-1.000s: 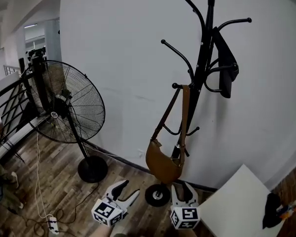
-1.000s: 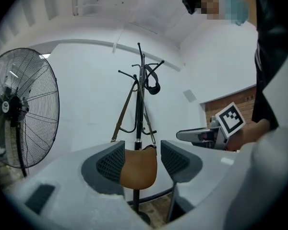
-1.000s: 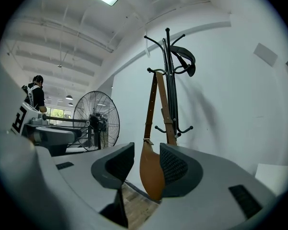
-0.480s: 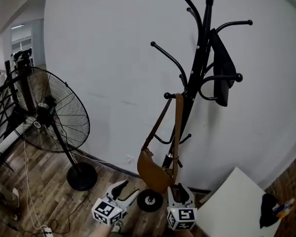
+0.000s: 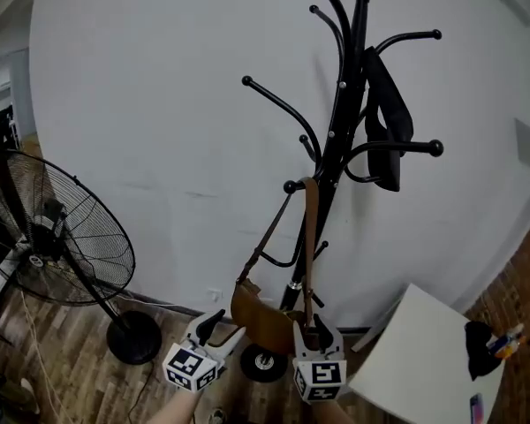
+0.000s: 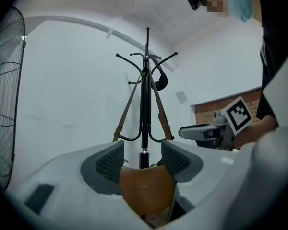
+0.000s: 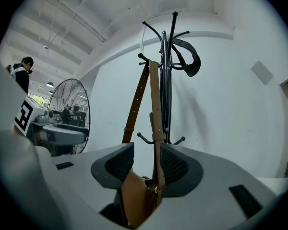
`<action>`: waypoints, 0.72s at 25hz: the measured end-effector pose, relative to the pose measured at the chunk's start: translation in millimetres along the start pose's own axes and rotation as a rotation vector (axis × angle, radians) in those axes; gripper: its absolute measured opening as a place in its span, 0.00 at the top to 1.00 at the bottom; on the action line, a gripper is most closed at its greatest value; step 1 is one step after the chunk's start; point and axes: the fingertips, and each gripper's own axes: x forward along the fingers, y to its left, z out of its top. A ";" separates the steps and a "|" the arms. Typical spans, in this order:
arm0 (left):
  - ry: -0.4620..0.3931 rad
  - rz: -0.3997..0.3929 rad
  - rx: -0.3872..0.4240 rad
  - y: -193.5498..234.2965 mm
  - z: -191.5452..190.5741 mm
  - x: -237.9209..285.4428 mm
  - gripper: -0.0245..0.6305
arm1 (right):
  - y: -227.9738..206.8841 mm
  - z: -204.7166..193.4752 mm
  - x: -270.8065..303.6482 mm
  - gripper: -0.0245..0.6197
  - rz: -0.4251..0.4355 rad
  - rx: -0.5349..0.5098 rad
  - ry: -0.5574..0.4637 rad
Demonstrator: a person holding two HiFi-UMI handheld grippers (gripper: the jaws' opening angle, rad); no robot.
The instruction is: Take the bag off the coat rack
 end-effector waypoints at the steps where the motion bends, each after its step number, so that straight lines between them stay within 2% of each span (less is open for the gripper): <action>1: -0.002 -0.013 0.009 5.6 1.7 4.7 0.60 | -0.2 1.5 4.8 0.73 -0.015 -0.006 -0.001; 11: -0.006 -0.112 0.092 48.8 9.3 54.1 0.59 | -13.2 14.1 37.6 0.70 -0.181 -0.058 -0.025; 15: 0.000 -0.132 0.106 59.7 9.3 77.0 0.50 | -17.5 13.2 45.2 0.68 -0.229 -0.068 -0.014; 18: 0.000 -0.146 0.119 65.6 9.9 92.8 0.48 | -21.0 15.3 49.6 0.67 -0.271 -0.074 -0.008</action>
